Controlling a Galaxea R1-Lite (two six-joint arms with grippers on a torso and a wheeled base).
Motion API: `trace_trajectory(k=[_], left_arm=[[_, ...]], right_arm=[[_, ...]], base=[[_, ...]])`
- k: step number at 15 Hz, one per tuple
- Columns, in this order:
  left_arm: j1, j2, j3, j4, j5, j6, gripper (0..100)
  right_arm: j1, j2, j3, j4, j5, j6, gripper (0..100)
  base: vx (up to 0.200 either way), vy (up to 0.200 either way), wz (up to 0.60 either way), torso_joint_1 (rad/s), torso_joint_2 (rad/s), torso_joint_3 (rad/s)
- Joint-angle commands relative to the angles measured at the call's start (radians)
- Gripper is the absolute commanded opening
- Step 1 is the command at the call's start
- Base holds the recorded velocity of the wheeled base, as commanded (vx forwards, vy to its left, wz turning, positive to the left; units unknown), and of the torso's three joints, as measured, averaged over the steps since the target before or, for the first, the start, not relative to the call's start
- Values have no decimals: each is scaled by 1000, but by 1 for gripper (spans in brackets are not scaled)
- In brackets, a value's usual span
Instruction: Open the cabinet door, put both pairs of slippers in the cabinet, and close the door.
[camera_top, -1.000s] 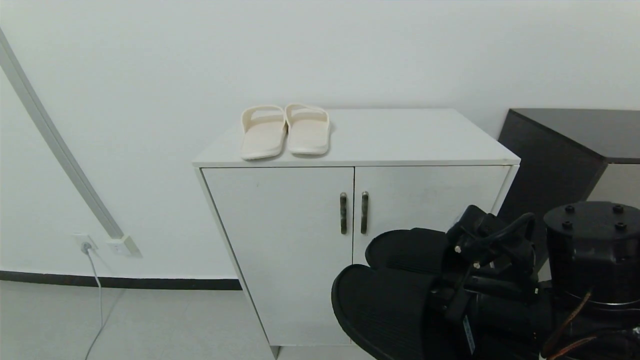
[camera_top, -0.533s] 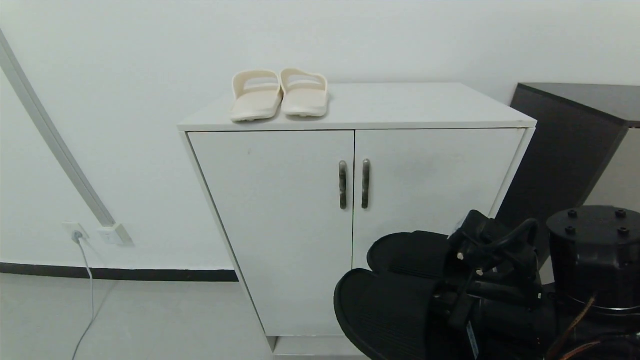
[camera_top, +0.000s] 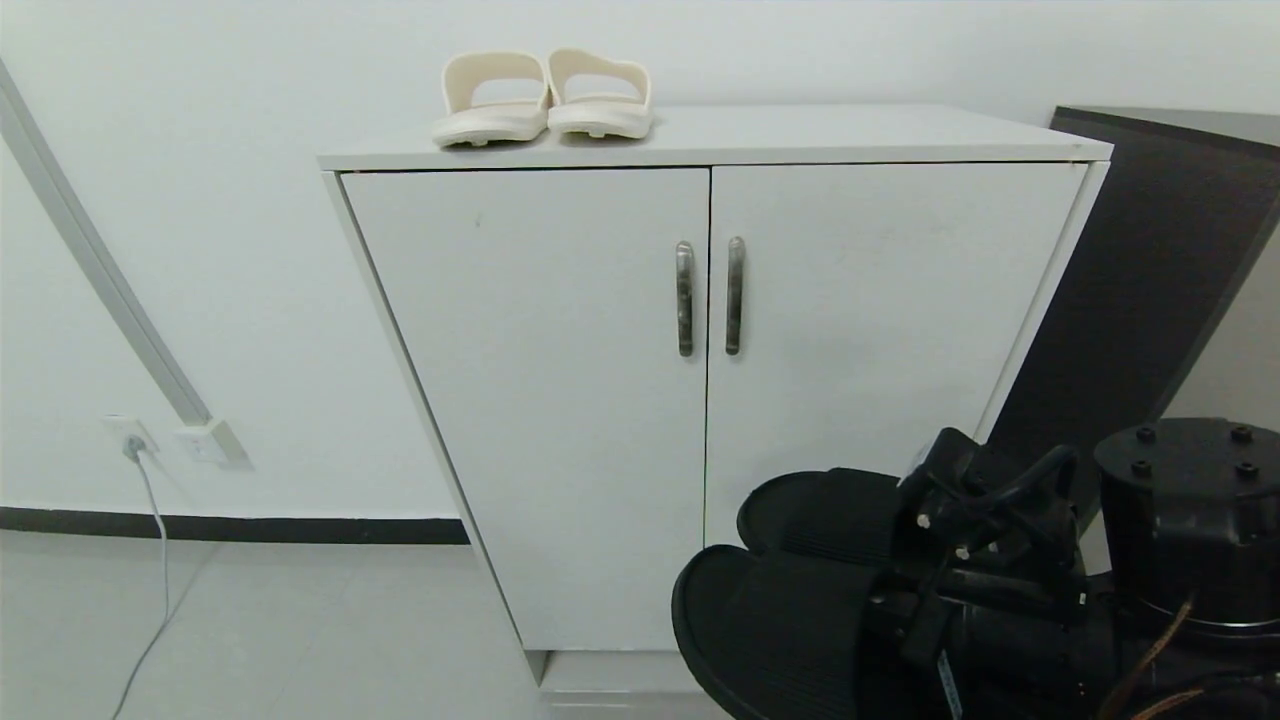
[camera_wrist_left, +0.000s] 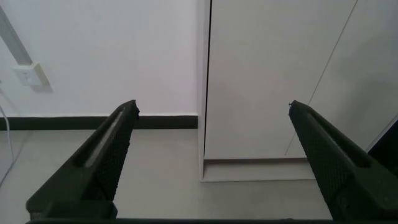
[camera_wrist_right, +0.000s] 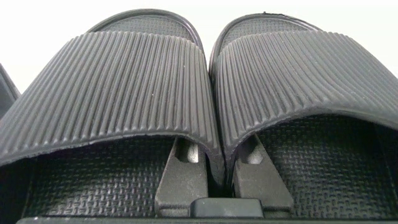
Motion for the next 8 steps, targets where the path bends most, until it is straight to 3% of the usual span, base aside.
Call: trace_trajectory(k=[1, 8], left_arm=[[0, 1, 0, -1, -1, -1, 100], [1, 24, -6, -5, 4, 21, 100]], right_arm=[[1, -3, 4, -1, 1, 0, 0], [-1, -27, 24, -7, 2, 0, 0]], base=[[0, 0, 0, 0, 0, 0], [0, 0, 0, 0, 0, 0]])
